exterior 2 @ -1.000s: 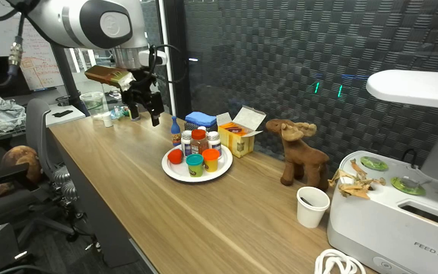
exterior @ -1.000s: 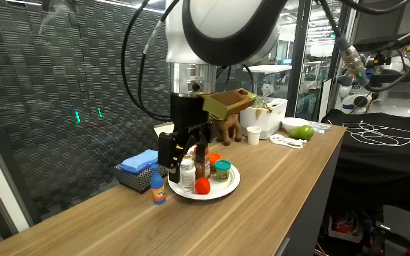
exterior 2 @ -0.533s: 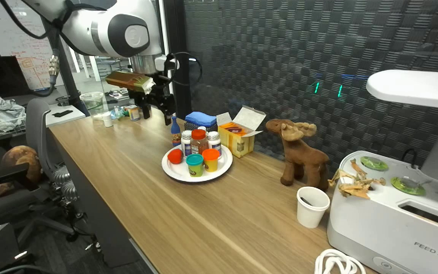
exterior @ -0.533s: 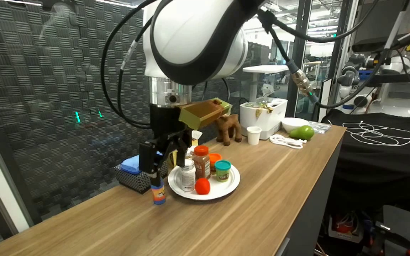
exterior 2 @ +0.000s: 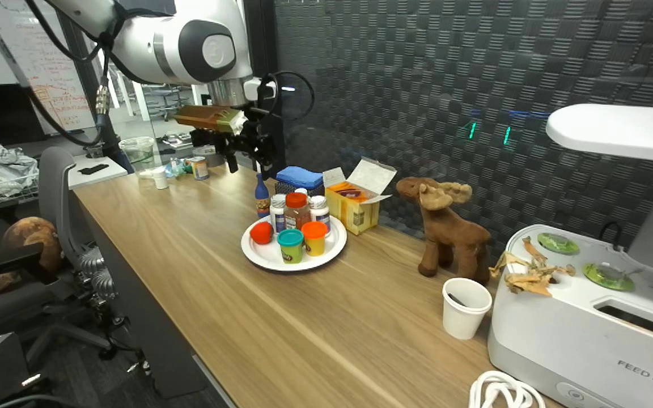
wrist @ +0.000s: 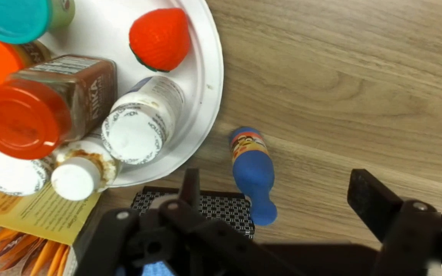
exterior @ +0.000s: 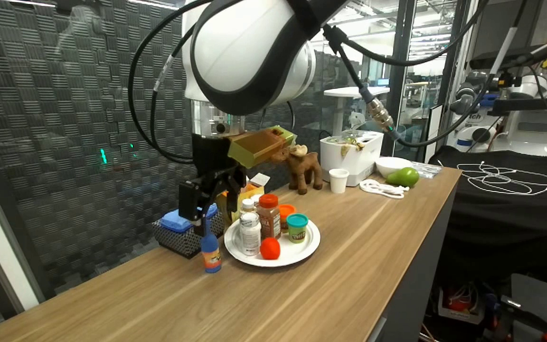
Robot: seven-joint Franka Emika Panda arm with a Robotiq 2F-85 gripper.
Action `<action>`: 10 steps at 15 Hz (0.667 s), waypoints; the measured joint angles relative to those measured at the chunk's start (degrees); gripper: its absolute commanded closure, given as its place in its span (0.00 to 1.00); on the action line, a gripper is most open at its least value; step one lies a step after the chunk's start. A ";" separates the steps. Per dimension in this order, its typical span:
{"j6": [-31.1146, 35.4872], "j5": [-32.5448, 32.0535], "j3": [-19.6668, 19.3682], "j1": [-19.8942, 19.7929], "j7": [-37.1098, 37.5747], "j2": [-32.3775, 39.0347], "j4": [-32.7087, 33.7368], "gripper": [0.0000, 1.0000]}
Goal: Put the containers and strawberry toy on the white plate
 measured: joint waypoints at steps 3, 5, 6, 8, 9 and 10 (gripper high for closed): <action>0.23 0.00 -0.18 0.00 -0.15 1.22 1.15 0.00; 0.50 0.00 -0.25 0.00 -0.18 2.02 1.79 0.00; 0.80 0.00 -0.29 0.00 -0.18 2.35 2.06 0.00; 1.34 0.00 -0.37 0.00 -0.18 2.88 2.46 0.27; 1.43 0.00 -0.40 0.00 -0.18 3.11 2.69 0.34; 1.52 0.00 -0.42 0.00 -0.18 3.25 2.84 0.44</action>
